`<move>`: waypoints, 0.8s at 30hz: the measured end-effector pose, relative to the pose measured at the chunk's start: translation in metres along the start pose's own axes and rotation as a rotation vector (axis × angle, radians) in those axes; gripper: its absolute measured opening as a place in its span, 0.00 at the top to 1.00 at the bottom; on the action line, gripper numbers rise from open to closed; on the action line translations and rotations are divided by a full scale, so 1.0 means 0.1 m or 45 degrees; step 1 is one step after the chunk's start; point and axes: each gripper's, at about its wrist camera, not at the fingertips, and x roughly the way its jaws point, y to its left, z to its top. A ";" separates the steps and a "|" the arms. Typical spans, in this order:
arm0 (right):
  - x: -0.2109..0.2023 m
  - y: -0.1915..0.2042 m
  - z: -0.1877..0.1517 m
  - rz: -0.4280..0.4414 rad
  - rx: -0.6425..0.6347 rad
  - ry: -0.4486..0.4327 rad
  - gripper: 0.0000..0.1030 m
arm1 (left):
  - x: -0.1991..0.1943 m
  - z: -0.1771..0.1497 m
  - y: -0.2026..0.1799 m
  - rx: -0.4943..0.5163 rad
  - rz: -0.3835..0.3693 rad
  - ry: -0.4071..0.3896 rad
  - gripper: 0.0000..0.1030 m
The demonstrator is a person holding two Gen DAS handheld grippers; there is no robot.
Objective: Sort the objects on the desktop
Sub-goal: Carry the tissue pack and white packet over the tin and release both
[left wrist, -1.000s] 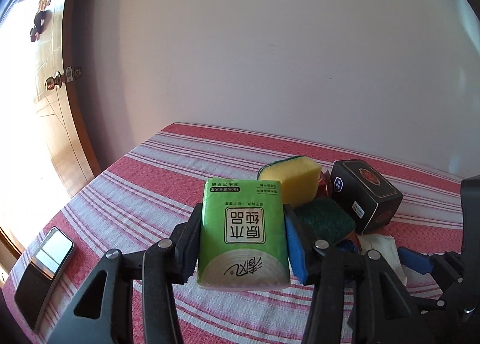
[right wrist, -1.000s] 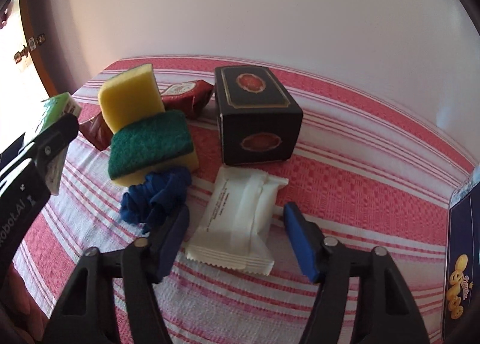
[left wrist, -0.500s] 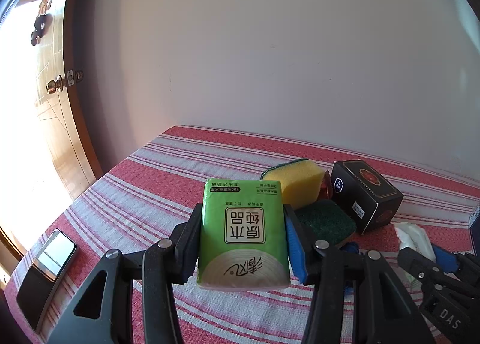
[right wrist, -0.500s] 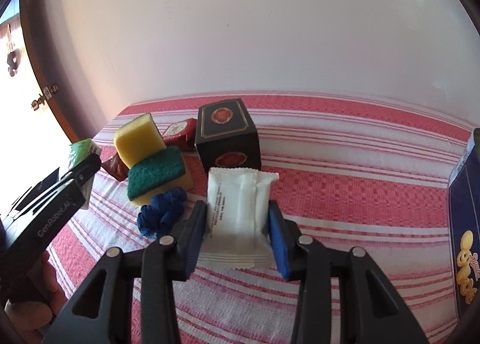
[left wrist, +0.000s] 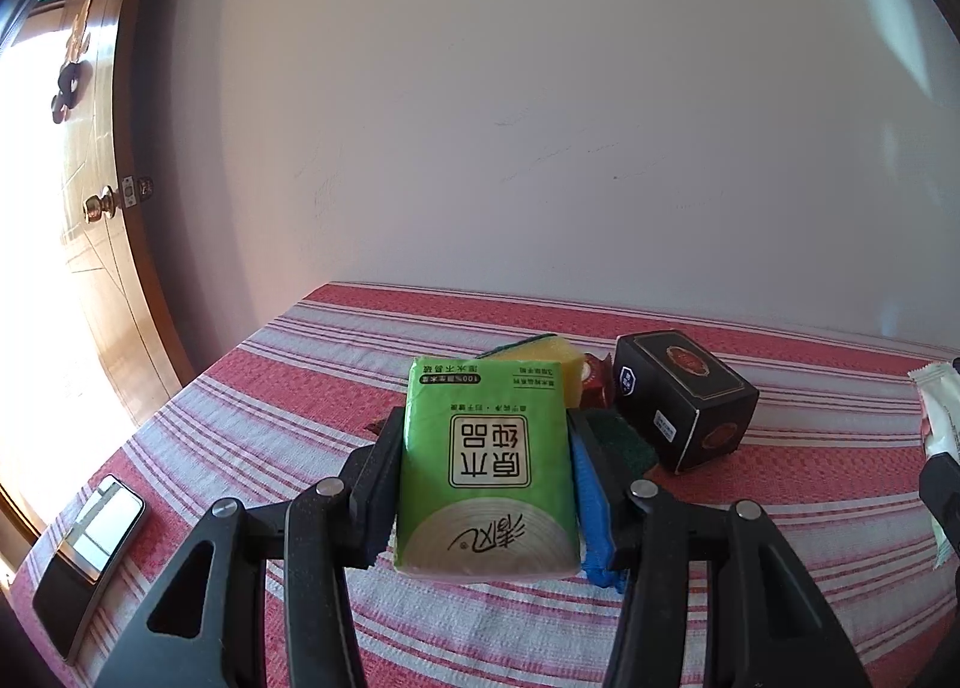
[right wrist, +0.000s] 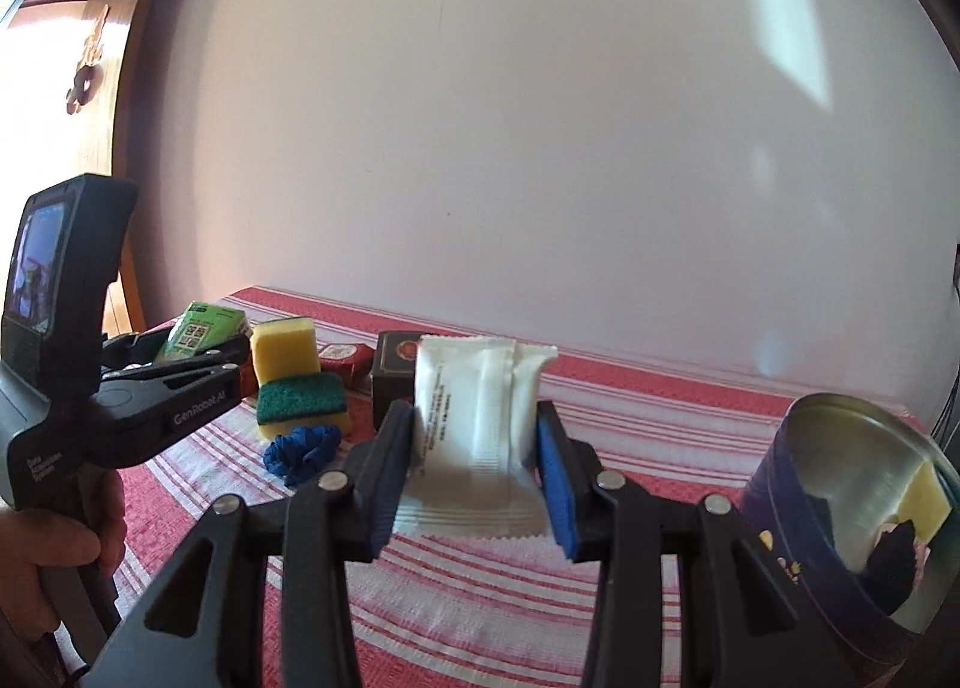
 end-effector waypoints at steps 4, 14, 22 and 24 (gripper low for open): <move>-0.10 -0.03 -0.01 -0.031 -0.028 -0.040 0.60 | -0.04 -0.02 -0.12 -0.006 -0.054 0.013 0.50; -0.28 -0.37 -0.04 -0.164 -0.002 -0.128 0.60 | -0.16 -0.06 -0.66 0.100 -0.170 0.007 0.50; -0.44 -0.89 -0.08 -0.320 0.103 -0.177 0.60 | -0.33 -0.01 -1.12 0.149 -0.281 -0.024 0.50; -0.49 -1.00 -0.09 -0.369 0.117 -0.197 0.60 | -0.38 0.02 -1.26 0.164 -0.312 -0.036 0.50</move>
